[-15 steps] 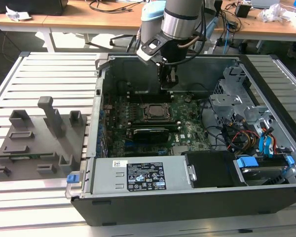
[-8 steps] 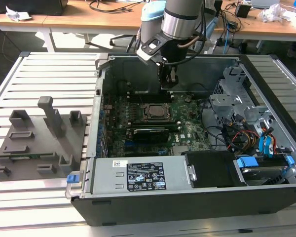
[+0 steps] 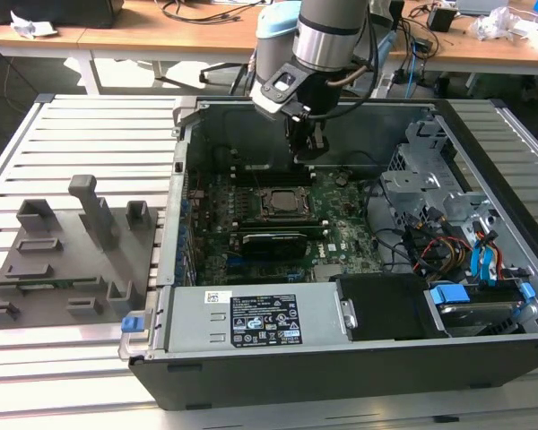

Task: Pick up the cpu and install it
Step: 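Install the first cpu locking lever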

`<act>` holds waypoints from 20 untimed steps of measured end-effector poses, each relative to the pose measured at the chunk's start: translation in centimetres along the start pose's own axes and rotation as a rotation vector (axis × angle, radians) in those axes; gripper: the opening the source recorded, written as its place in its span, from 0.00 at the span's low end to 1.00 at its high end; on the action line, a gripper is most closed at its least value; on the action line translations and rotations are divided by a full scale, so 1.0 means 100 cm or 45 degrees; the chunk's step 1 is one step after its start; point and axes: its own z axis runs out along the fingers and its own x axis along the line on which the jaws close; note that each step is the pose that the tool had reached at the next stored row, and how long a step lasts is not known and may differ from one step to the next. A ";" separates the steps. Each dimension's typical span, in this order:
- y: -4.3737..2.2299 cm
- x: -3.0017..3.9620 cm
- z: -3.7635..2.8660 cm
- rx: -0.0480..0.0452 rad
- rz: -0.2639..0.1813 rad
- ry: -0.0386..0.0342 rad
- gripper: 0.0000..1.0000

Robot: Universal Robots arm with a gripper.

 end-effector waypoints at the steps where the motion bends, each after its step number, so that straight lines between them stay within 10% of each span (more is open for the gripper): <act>1: 0.0000 0.0000 0.0000 -0.002 -0.034 -0.0033 0.11; 9: 0.0000 0.0000 0.0000 -0.013 -0.264 -0.0254 0.11; 20: 0.0000 0.0000 0.0000 -0.021 -0.421 -0.0403 0.11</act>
